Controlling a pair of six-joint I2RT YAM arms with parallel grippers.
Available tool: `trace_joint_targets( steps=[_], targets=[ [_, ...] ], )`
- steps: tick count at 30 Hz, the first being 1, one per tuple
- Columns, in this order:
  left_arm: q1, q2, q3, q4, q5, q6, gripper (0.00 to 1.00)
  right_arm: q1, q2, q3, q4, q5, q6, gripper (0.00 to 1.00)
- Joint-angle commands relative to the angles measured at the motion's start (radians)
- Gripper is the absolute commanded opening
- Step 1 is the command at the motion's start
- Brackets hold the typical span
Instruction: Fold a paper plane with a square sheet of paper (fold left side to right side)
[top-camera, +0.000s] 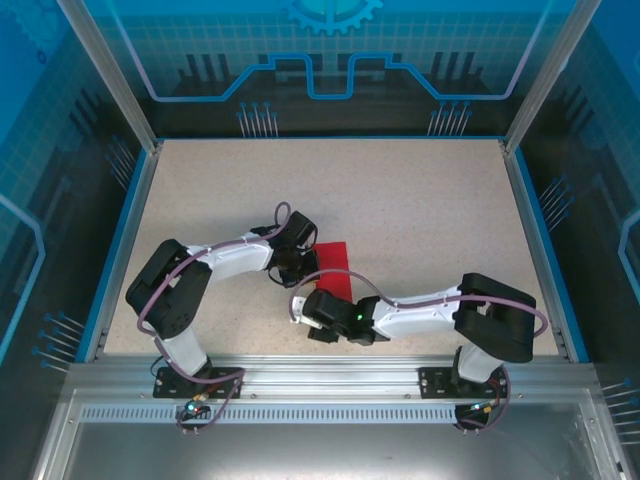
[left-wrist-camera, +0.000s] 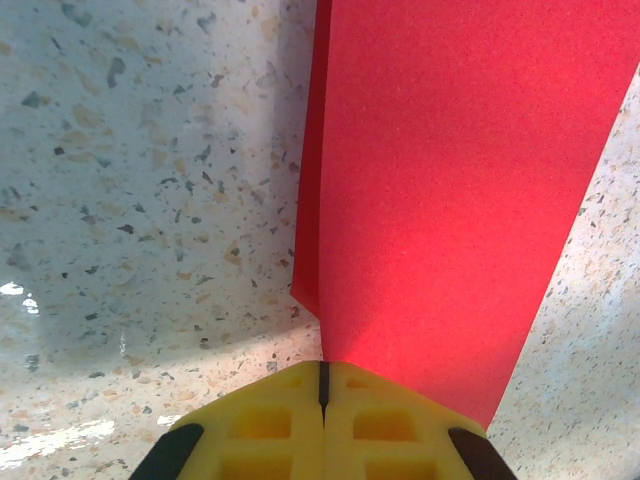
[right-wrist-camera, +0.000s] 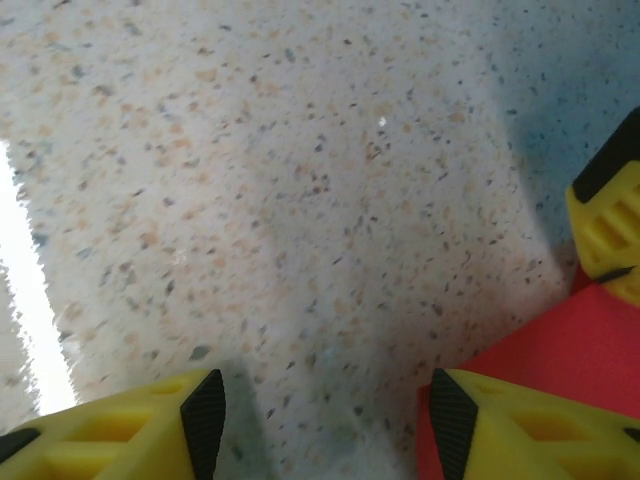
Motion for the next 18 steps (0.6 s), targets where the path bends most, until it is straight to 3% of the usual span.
trace_joint_targets(
  steps=[1,5,15,18],
  targets=[
    [-0.007,-0.015,0.024,-0.031,0.023,-0.005,0.01,-0.051,0.022,0.026,0.052,0.009,-0.025,0.58],
    [-0.007,-0.014,0.026,-0.032,0.024,-0.002,0.01,-0.074,0.039,0.035,0.056,-0.01,-0.036,0.49],
    [-0.007,-0.01,0.036,-0.048,0.016,0.014,0.02,-0.079,-0.004,0.004,0.009,-0.02,-0.018,0.01],
    [-0.007,-0.01,0.045,-0.062,0.007,0.025,0.05,-0.079,-0.014,0.0,-0.002,-0.037,-0.012,0.0]
  ],
)
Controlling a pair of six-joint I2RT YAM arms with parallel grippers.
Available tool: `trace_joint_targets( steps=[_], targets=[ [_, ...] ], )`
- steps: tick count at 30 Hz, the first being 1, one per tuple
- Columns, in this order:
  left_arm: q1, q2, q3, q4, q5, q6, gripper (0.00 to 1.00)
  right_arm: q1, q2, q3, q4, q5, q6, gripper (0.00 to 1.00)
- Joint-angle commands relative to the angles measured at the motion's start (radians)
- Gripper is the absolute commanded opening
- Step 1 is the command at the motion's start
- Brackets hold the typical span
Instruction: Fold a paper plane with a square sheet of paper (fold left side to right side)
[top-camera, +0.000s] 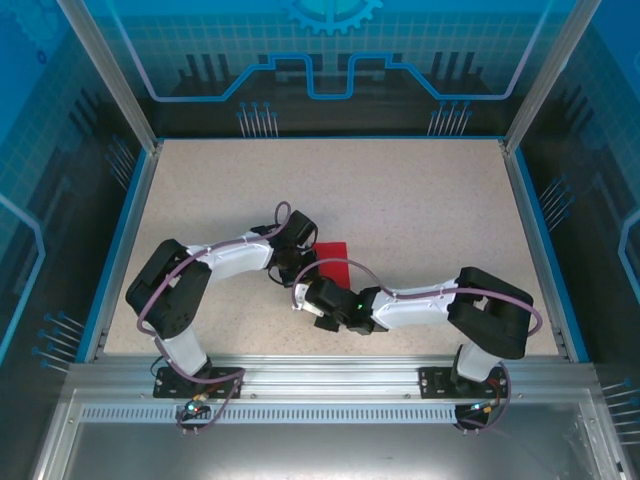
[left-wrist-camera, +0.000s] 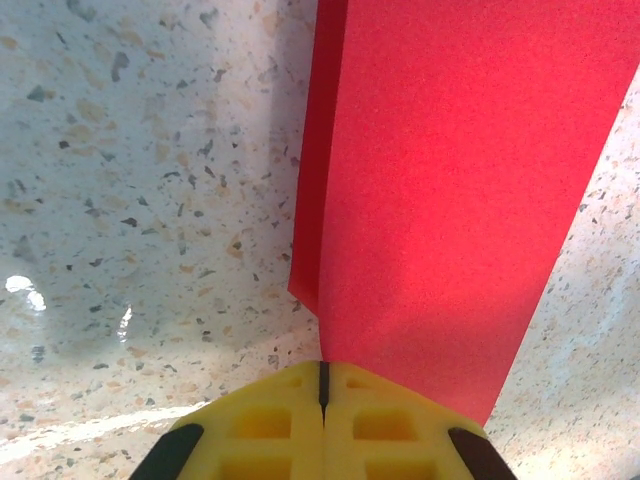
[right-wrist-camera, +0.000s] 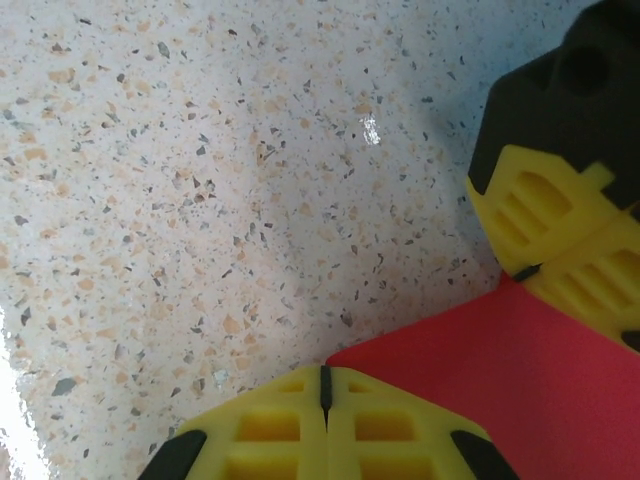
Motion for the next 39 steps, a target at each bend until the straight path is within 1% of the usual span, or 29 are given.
trace_joint_targets(
  steps=[1,4,6,10,12,14,17,21,25,27,30,34,37,39],
  targets=[
    [-0.006,-0.013,0.036,-0.048,0.002,0.026,0.09,-0.007,-0.032,-0.01,-0.028,-0.033,0.014,0.0],
    [-0.005,-0.031,0.045,-0.076,-0.012,0.045,0.22,-0.009,-0.031,-0.01,-0.036,-0.039,0.016,0.0],
    [0.001,-0.055,0.047,-0.101,-0.024,0.064,0.27,-0.011,-0.028,-0.01,-0.039,-0.043,0.02,0.0],
    [0.025,-0.115,0.053,-0.148,-0.035,0.1,0.41,-0.019,-0.019,-0.01,-0.041,-0.06,0.029,0.0],
    [0.037,-0.132,0.06,-0.156,-0.035,0.111,0.44,-0.023,-0.016,-0.005,-0.044,-0.063,0.032,0.0],
    [0.043,-0.129,0.088,-0.165,-0.035,0.124,0.43,-0.025,-0.011,-0.002,-0.048,-0.068,0.035,0.0],
    [0.043,-0.079,0.154,-0.164,-0.016,0.153,0.39,-0.027,-0.007,0.002,-0.05,-0.069,0.04,0.0],
    [0.033,0.048,0.256,-0.133,0.056,0.194,0.3,-0.032,-0.002,0.006,-0.058,-0.068,0.045,0.0],
    [0.012,0.181,0.359,-0.139,0.082,0.22,0.27,-0.036,0.009,0.018,-0.067,-0.071,0.051,0.0],
    [0.007,0.245,0.403,-0.151,0.076,0.219,0.26,-0.036,0.015,0.026,-0.076,-0.074,0.05,0.0],
    [0.007,0.308,0.434,-0.156,0.064,0.213,0.25,-0.037,0.018,0.031,-0.079,-0.074,0.051,0.0],
    [0.005,0.345,0.436,-0.156,0.047,0.208,0.24,-0.045,0.011,0.034,-0.087,-0.093,0.056,0.0],
    [0.0,0.37,0.436,-0.161,0.046,0.215,0.24,-0.06,-0.008,0.036,-0.096,-0.128,0.064,0.0],
    [-0.006,0.384,0.436,-0.169,0.037,0.224,0.24,-0.084,-0.027,0.033,-0.103,-0.173,0.073,0.0]
  ],
)
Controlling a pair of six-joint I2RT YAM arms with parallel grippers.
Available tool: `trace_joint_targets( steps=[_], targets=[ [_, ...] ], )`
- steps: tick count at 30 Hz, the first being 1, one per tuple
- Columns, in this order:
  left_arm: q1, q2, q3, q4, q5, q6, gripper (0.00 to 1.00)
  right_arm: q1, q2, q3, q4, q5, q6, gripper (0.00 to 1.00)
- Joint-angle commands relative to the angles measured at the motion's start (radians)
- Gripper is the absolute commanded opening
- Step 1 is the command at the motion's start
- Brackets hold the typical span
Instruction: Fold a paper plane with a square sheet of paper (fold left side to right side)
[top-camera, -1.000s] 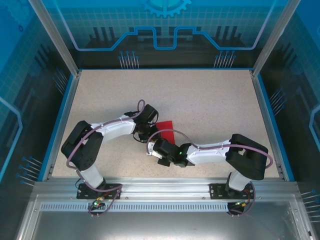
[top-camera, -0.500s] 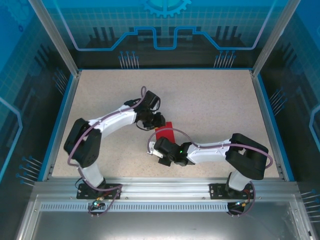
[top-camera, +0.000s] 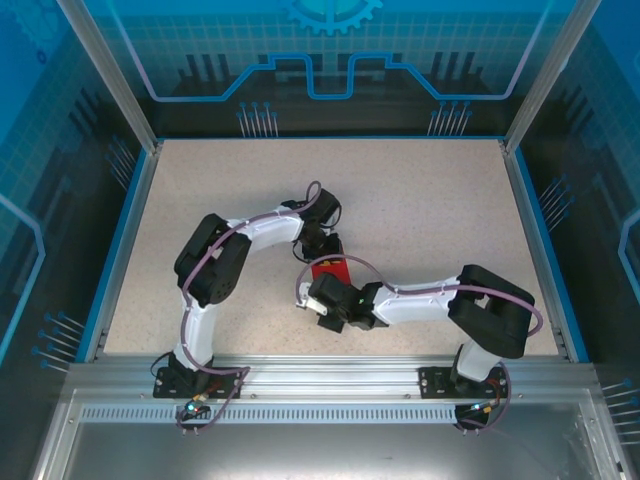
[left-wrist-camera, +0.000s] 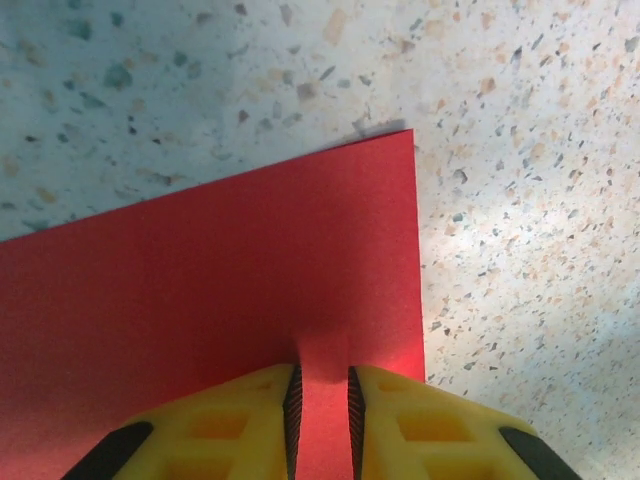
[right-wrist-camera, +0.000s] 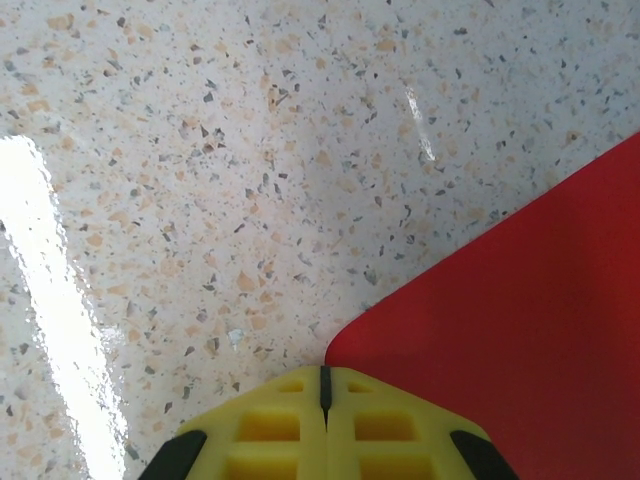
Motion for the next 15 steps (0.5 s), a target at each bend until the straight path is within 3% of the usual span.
trace_joint_targets(
  steps=[1,9,15],
  targets=[
    [-0.013,0.047,0.021,-0.042,-0.007,0.035,0.24,-0.048,-0.041,0.021,-0.027,-0.087,0.035,0.0],
    [-0.018,0.068,0.019,-0.037,0.004,0.057,0.21,-0.271,-0.104,0.005,-0.019,-0.456,0.105,0.0],
    [-0.018,0.073,0.026,-0.044,0.007,0.062,0.2,-0.414,-0.084,0.007,-0.029,-0.621,0.14,0.0]
  ],
)
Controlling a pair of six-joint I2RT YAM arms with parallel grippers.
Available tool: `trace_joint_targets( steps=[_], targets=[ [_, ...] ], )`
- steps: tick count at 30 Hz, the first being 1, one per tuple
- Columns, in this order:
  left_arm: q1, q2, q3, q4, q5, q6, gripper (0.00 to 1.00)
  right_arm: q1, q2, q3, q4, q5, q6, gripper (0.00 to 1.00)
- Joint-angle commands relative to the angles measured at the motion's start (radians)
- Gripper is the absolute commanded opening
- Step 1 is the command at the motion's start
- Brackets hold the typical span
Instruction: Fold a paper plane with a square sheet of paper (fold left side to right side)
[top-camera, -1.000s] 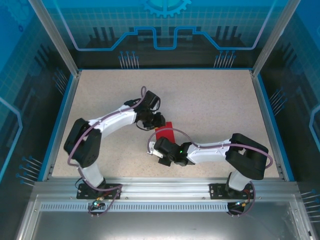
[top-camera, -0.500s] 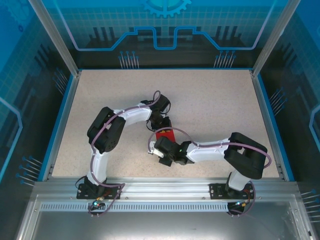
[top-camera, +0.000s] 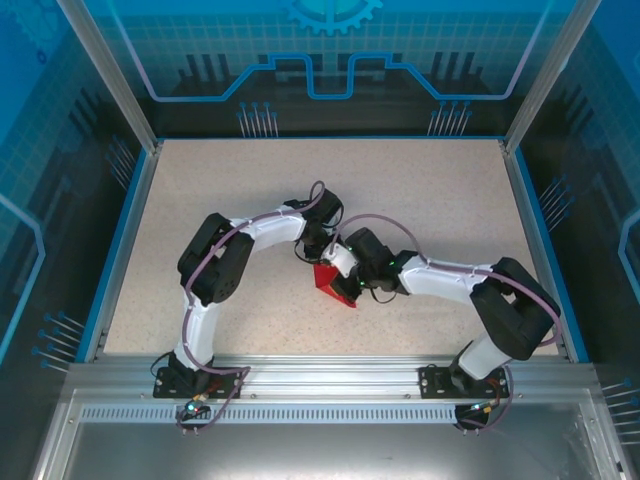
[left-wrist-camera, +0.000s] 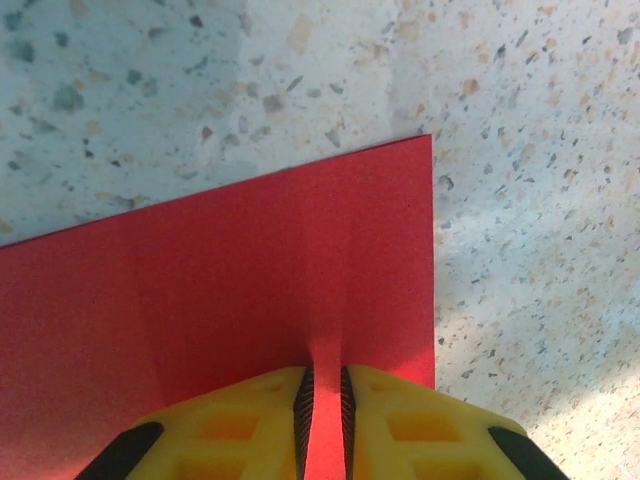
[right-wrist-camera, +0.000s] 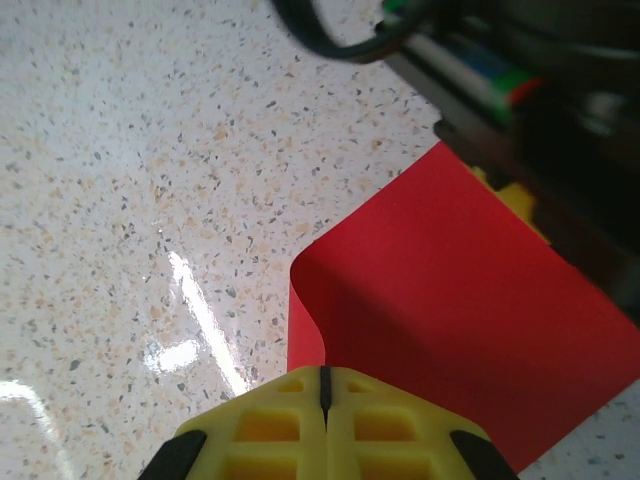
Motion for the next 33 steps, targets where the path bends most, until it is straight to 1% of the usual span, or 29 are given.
trace_joint_targets(
  steps=[1,3,6,12,17,33],
  targets=[
    [-0.015,0.052,0.001,-0.034,0.006,0.021,0.2,-0.068,0.012,0.008,-0.018,-0.175,0.05,0.0],
    [-0.015,0.052,0.002,-0.035,0.006,0.021,0.2,-0.111,0.031,0.011,-0.019,-0.214,0.072,0.0],
    [-0.015,0.05,0.002,-0.037,0.008,0.022,0.2,-0.157,0.056,0.017,-0.029,-0.232,0.091,0.0],
    [-0.018,0.05,0.008,-0.041,0.008,0.022,0.2,-0.207,0.113,0.043,-0.063,-0.225,0.113,0.0],
    [-0.02,0.05,0.008,-0.041,0.008,0.025,0.19,-0.227,0.139,0.05,-0.059,-0.237,0.121,0.0],
    [-0.023,0.056,0.019,-0.048,0.005,0.028,0.18,-0.243,0.214,0.106,-0.086,-0.24,0.119,0.0]
  ],
)
